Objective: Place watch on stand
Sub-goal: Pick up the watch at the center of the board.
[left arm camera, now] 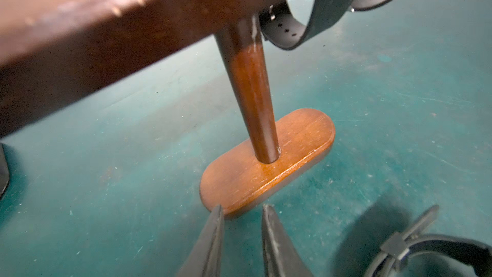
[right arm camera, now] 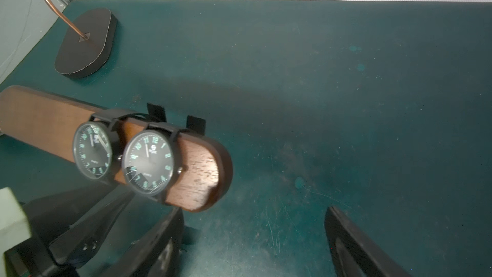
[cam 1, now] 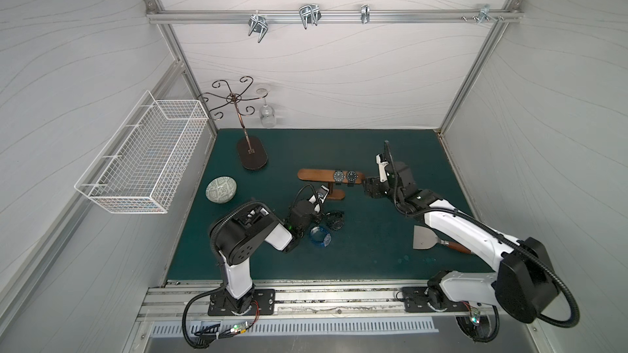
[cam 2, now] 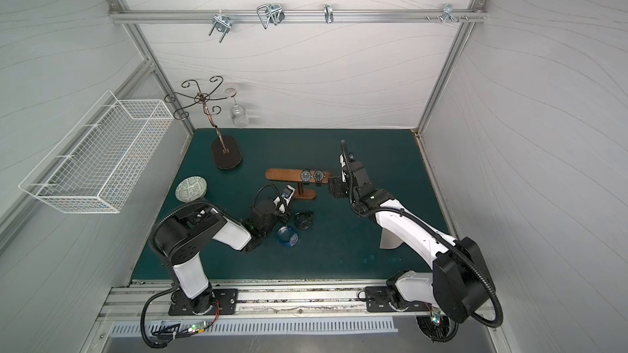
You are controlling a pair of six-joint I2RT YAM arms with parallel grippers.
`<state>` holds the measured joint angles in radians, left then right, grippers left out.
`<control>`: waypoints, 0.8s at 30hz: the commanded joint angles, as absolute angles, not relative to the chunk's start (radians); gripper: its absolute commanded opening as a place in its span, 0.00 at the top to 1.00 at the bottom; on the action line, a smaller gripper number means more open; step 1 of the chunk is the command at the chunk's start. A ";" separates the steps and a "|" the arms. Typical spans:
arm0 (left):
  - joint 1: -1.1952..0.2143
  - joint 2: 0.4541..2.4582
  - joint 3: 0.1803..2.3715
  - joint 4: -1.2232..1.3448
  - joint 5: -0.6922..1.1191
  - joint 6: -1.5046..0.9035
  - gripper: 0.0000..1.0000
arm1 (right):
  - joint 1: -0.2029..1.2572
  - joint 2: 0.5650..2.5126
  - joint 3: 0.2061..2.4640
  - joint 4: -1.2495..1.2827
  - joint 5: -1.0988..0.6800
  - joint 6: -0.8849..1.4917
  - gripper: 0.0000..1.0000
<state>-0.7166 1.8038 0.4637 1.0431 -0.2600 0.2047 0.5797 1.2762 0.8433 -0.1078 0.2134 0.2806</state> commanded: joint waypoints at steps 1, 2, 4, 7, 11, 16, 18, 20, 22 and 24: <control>-0.725 1.765 0.452 1.052 -0.294 0.208 0.71 | 0.568 1.252 0.835 -0.077 0.181 0.291 0.15; -0.728 1.756 0.446 1.045 -0.299 0.207 0.71 | 0.566 1.254 0.832 -0.077 0.177 0.291 0.15; -0.729 1.728 0.431 1.025 -0.313 0.206 0.71 | 0.564 1.253 0.827 -0.074 0.171 0.296 0.15; -0.734 1.677 0.410 0.979 -0.336 0.195 0.71 | 0.556 1.243 0.815 -0.065 0.158 0.300 0.15; -0.741 1.577 0.386 0.859 -0.370 0.177 0.71 | 0.526 1.218 0.799 -0.055 0.114 0.321 0.15; -0.742 1.419 0.338 0.761 -0.372 0.145 0.71 | 0.448 1.194 0.775 -0.023 -0.036 0.382 0.15; -0.742 1.351 0.353 0.666 -0.364 0.122 0.71 | 0.405 1.193 0.753 0.019 -0.137 0.425 0.14; -0.742 1.278 0.388 0.537 -0.338 0.117 0.71 | 0.377 1.196 0.741 0.047 -0.203 0.442 0.14; -0.741 1.206 0.430 0.375 -0.293 0.110 0.71 | 0.359 1.197 0.738 0.052 -0.226 0.451 0.14; -0.745 1.130 0.482 0.215 -0.246 0.111 0.71 | 0.328 1.197 0.724 0.091 -0.291 0.485 0.14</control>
<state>-0.7361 1.2098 0.3916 0.4564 -0.3099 0.1345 0.3580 1.2125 0.7387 0.0124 -0.1516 0.4259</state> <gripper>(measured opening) 0.295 0.862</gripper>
